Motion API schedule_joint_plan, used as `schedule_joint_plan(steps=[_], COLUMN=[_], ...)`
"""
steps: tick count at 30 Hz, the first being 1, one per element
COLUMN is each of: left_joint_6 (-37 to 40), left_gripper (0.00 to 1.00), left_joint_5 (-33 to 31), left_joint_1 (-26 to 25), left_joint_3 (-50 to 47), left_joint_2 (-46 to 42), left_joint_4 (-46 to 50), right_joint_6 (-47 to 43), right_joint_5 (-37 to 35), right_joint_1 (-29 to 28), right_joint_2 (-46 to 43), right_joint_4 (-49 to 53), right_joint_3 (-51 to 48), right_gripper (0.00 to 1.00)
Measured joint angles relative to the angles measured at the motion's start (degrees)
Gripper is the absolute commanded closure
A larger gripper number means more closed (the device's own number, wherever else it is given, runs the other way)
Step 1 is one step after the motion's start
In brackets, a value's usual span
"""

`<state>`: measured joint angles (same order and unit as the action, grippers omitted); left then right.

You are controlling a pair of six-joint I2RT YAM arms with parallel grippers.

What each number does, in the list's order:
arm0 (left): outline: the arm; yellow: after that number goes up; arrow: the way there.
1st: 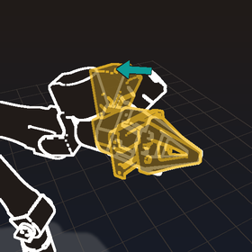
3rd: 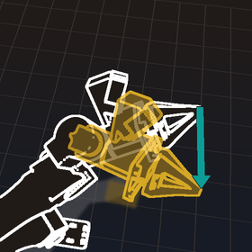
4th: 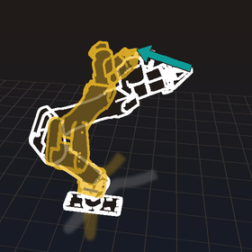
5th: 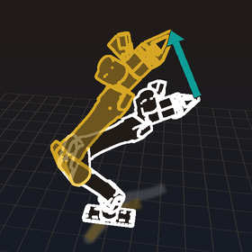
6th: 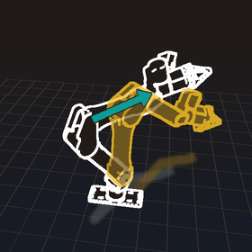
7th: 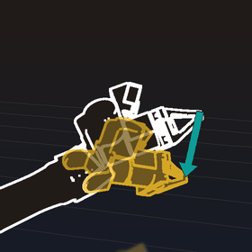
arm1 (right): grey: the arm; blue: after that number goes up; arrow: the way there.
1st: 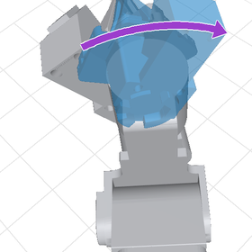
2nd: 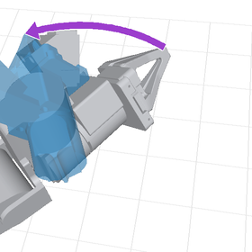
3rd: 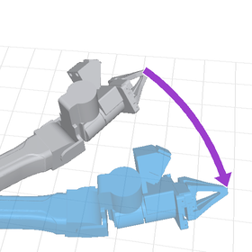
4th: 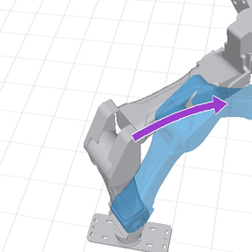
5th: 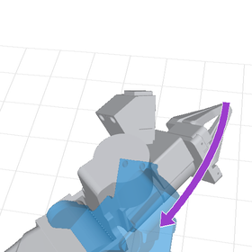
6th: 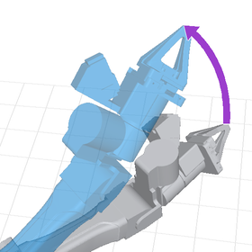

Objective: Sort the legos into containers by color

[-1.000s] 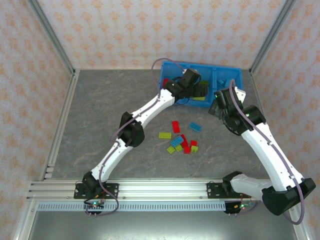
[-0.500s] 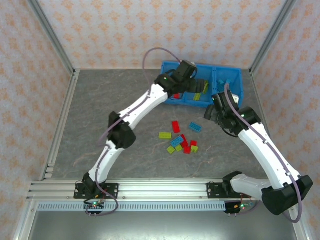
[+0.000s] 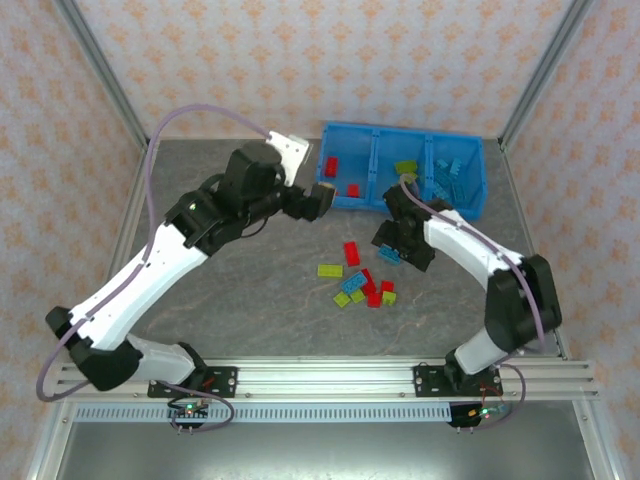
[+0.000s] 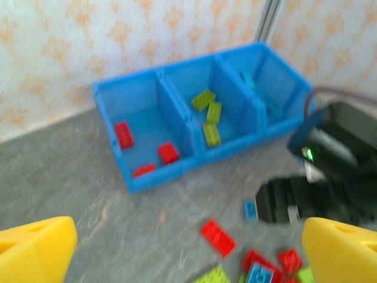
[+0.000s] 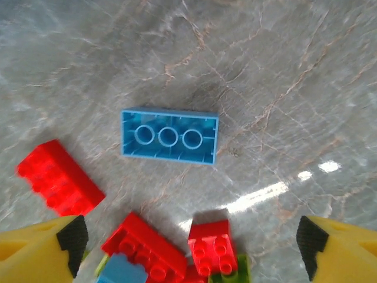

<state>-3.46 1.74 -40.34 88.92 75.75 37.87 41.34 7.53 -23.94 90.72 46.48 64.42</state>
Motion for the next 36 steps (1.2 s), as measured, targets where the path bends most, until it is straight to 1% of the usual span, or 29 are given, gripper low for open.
schedule_joint_plan(steps=[5, 9, 11, 13, 15, 19, 21, 24, 27, 30, 33, 36], left_joint_6=[6.4, 9.3, 10.5, 11.4, 12.4, 15.1, 16.2, 17.9, 19.1, 20.2, 20.7, 20.8], left_gripper=[0.00, 0.00, 0.00, 0.00, 0.00, 0.00, 0.00, 0.00, 0.00, 0.00, 0.00, 0.00], left_joint_5=[2.9, 3.8, 3.8, 4.0, 4.7, 7.6, 9.1, 11.7, 14.6, 17.3, 19.2, 20.4], left_joint_1=[0.0, 0.0, 0.0, 0.0, 0.0, 0.0, 0.0, 0.0, 0.0, 0.0, 0.0, 0.0], left_joint_3=[-12.2, -17.8, -18.9, -19.1, -19.5, -21.4, -22.4, -23.2, -23.2, -23.2, -22.9, -22.2], left_joint_2=[-9.7, -16.7, -18.6, -19.2, -19.3, -19.2, -19.2, -19.0, -18.0, -16.0, -13.6, -11.7], left_joint_4=[0.1, 0.0, 0.0, 0.0, -0.1, 0.0, 0.0, 0.0, -0.7, -2.1, -3.0, -3.5], right_joint_6=[0.9, 1.0, 1.2, 1.3, 1.5, 1.6, 1.5, 1.4, 1.6, 2.2, 2.9, 3.5], right_joint_5=[-0.4, 0.6, 1.5, 1.2, 1.0, 0.5, 0.4, 0.4, 0.4, 0.2, 0.3, 0.7], right_joint_1=[0.1, 1.2, 1.6, 1.7, 1.7, 2.0, 2.0, 2.0, 2.4, 4.0, 7.8, 13.8], right_joint_2=[8.1, 13.0, 15.5, 16.4, 16.5, 16.5, 16.2, 15.0, 11.1, 5.6, 0.7, -1.1], right_joint_4=[-2.4, -4.7, -5.7, -4.7, -4.5, -3.7, -3.7, -4.2, -4.3, -4.5, -5.0, -5.4], right_joint_3=[1.3, 3.1, 4.2, 5.1, 5.2, 5.3, 5.3, 5.0, 4.5, 4.4, 4.4, 5.7], right_gripper=[0.01, 0.06, 0.10, 0.15, 0.22, 0.39, 0.45, 0.48, 0.50, 0.51, 0.51, 0.52])
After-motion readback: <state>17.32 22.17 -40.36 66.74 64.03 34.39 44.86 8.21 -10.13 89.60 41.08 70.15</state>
